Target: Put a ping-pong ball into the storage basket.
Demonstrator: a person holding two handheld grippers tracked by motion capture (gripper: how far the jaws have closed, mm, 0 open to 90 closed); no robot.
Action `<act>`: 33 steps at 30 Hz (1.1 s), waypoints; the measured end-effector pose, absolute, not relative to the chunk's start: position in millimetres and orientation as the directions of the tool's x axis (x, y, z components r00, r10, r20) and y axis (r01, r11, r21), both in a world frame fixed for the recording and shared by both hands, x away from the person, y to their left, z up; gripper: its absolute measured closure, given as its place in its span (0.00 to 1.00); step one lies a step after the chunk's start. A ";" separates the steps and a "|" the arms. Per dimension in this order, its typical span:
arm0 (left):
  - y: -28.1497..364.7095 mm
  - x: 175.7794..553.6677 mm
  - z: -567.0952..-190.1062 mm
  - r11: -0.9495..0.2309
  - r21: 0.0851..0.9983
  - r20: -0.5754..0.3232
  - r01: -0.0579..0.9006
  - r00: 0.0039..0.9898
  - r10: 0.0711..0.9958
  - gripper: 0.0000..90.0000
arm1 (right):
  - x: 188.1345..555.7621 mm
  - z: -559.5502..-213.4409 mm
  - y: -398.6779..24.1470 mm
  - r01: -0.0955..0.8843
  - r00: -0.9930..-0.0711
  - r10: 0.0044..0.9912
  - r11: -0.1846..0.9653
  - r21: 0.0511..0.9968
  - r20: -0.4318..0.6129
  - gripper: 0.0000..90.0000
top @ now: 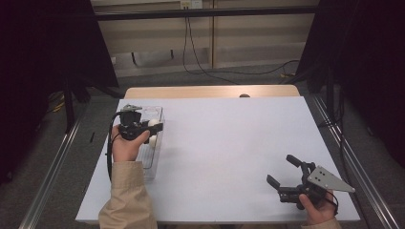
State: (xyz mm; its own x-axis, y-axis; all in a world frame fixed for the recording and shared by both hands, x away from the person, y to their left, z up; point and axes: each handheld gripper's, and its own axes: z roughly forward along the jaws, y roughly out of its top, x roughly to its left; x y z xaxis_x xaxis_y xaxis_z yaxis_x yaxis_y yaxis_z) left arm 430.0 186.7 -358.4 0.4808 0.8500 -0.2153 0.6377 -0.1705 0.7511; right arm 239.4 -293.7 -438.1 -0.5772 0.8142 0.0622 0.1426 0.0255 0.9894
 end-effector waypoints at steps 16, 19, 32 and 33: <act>196.2 430.1 -360.9 -0.166 0.749 -0.180 0.641 0.438 0.881 0.56 | 239.1 -437.9 -293.6 0.142 -0.576 0.815 0.027 0.989 0.061 0.02; 198.6 430.5 -362.4 -0.166 0.747 -0.181 0.644 0.437 0.881 0.56 | 239.2 -437.9 -293.6 0.143 -0.576 0.815 0.027 0.989 0.061 0.02; 204.0 429.4 -363.1 -0.164 0.745 -0.161 0.647 0.413 0.896 0.56 | 239.3 -437.8 -293.2 0.142 -0.575 0.816 0.027 0.990 0.060 0.02; 204.0 429.5 -363.3 -0.165 0.744 -0.159 0.647 0.412 0.897 0.56 | 239.3 -437.8 -293.3 0.142 -0.575 0.816 0.027 0.989 0.060 0.02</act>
State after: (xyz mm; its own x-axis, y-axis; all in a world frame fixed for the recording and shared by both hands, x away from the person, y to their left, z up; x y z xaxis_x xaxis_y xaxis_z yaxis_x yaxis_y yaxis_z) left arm 429.5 204.0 -363.3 0.4116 0.8975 -0.1586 0.6474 -0.1654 0.7440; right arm 239.3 -293.3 -437.8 -0.5754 0.8156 0.0604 0.1422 0.0270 0.9895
